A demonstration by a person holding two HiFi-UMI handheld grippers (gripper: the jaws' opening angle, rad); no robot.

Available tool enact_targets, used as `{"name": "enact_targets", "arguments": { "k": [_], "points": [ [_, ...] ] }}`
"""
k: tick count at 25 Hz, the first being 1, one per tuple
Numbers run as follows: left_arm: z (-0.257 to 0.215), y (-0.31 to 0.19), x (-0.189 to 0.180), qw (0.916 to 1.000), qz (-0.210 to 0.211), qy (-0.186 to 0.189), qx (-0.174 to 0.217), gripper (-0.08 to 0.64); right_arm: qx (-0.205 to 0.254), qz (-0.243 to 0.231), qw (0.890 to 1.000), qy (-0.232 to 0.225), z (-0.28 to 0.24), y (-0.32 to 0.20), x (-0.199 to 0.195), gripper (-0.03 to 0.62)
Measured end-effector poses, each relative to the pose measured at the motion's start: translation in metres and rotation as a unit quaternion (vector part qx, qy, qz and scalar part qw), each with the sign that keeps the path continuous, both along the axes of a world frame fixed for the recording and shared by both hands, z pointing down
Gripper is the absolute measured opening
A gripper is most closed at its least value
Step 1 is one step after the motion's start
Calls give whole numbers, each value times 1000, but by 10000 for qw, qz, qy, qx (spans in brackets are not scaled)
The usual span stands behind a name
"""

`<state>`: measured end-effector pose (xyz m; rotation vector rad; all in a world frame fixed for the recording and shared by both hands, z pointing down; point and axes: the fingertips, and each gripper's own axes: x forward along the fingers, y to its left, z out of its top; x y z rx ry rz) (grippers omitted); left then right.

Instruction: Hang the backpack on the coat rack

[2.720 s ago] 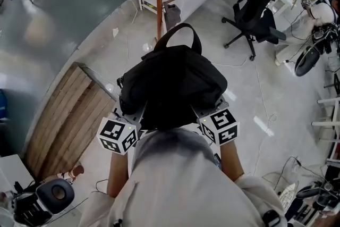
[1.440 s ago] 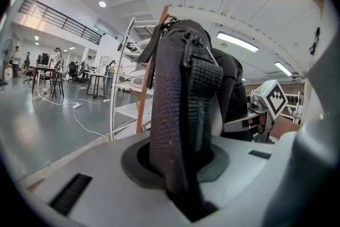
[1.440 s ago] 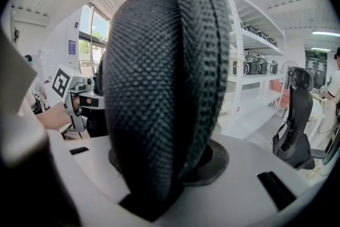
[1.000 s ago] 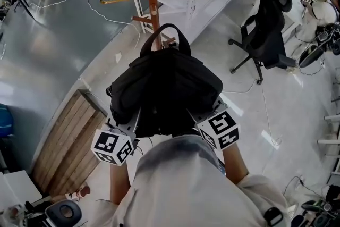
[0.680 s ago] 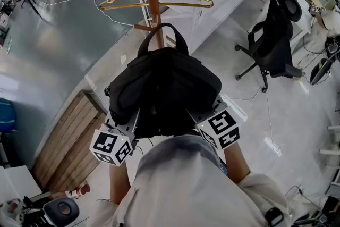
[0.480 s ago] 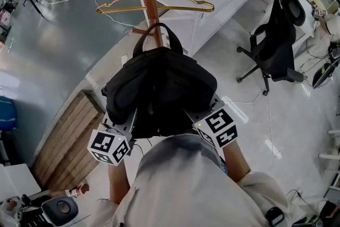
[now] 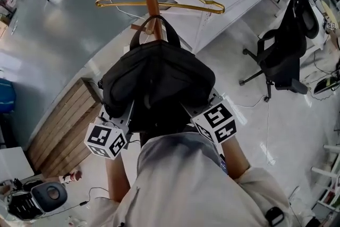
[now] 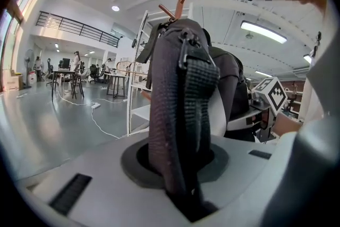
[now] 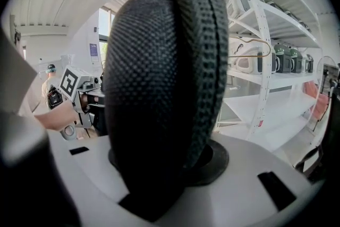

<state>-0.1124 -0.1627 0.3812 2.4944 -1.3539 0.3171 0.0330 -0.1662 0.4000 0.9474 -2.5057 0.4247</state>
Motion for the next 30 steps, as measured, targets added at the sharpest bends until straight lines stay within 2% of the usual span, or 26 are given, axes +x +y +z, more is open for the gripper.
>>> {"name": "enact_targets", "arguments": {
  "k": [13,30],
  "points": [
    [18,-8,-3,9995,-271,89,-161,75,-168,-244,9996,15,14,-16,-3,150],
    [43,-21,-8,9983,-217,221,-491,77,-431,-179,9988,114,37,-26,-8,152]
  ]
}}
